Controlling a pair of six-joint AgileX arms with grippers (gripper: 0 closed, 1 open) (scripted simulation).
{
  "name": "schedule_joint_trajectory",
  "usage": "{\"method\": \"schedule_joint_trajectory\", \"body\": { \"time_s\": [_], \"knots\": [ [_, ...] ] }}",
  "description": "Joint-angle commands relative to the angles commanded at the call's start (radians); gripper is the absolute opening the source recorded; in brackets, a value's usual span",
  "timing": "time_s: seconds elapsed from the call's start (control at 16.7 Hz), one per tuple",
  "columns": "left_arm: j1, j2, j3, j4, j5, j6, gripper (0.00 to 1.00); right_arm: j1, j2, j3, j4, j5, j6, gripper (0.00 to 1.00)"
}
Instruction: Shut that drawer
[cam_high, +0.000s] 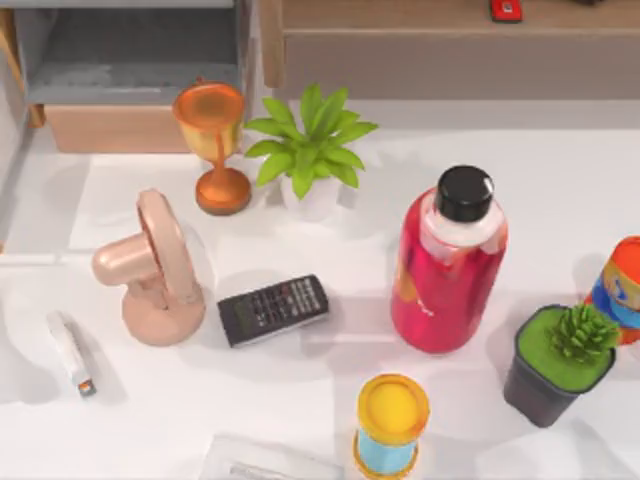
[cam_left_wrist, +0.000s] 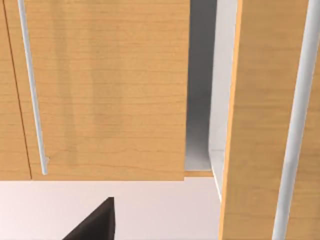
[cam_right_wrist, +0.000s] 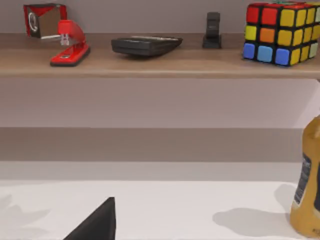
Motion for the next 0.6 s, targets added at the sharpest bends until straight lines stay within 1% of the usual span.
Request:
{"method": "schedule_joint_trajectory", "body": {
  "time_s": [0.18, 0.48, 0.6],
  "knots": [
    [-0.006, -0.002, 0.000, -0.004, -0.005, -0.001, 1.00, 0.000, 0.000, 0.000, 0.000, 0.000, 0.000, 1.00],
    [-0.057, 0.029, 0.074, -0.043, -0.057, -0.001, 1.00, 0.000, 0.000, 0.000, 0.000, 0.000, 0.000, 1.00],
    [-0.060, 0.031, 0.078, -0.046, -0.060, -0.001, 1.00, 0.000, 0.000, 0.000, 0.000, 0.000, 0.000, 1.00]
  ]
}}
